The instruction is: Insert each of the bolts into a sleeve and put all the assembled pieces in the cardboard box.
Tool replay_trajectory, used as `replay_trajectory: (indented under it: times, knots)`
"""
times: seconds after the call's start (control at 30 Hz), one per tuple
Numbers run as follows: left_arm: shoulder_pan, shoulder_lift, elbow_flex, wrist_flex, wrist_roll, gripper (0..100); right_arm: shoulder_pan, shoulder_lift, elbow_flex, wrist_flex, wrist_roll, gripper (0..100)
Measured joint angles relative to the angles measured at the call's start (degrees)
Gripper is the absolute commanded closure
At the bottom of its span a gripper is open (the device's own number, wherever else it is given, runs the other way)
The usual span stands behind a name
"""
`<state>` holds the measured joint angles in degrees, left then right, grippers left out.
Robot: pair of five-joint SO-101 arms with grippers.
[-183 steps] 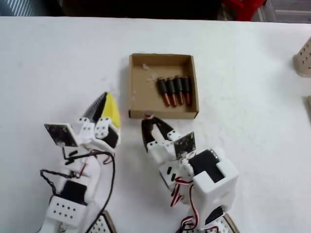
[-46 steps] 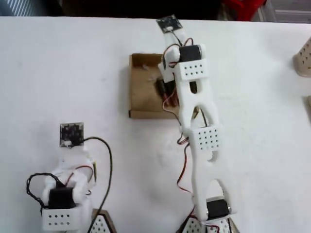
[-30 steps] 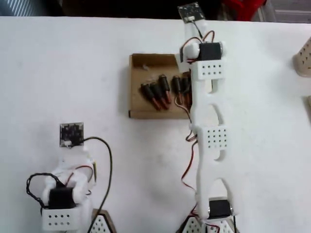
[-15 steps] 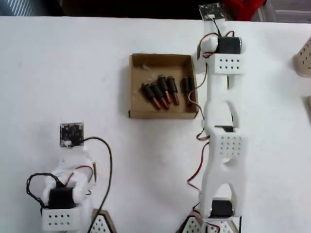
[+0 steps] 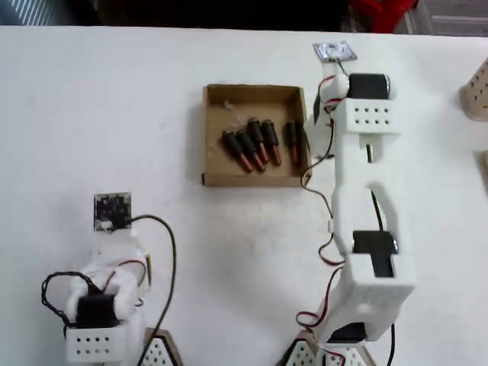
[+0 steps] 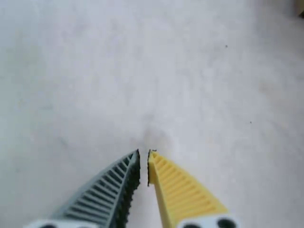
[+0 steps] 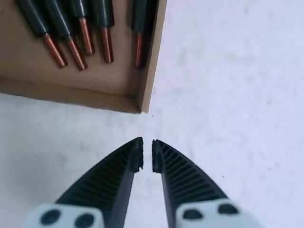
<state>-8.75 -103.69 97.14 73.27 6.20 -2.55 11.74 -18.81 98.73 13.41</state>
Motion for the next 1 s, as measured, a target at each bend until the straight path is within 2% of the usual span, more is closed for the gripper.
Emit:
replay_trajectory:
  times: [0.17, 0.5, 1.0]
  knots:
    - [0.0, 0.0, 0.0, 0.0, 0.0, 93, -0.1, -9.4, 14.8, -3.9, 0.0, 98.3]
    - [0.0, 0.0, 0.0, 0.0, 0.0, 93, -0.1, -25.0, 47.3, -23.8, 0.0, 98.3]
    - [0.0, 0.0, 0.0, 0.0, 0.0, 93, -0.1, -35.8, 74.4, -49.7, 0.0, 98.3]
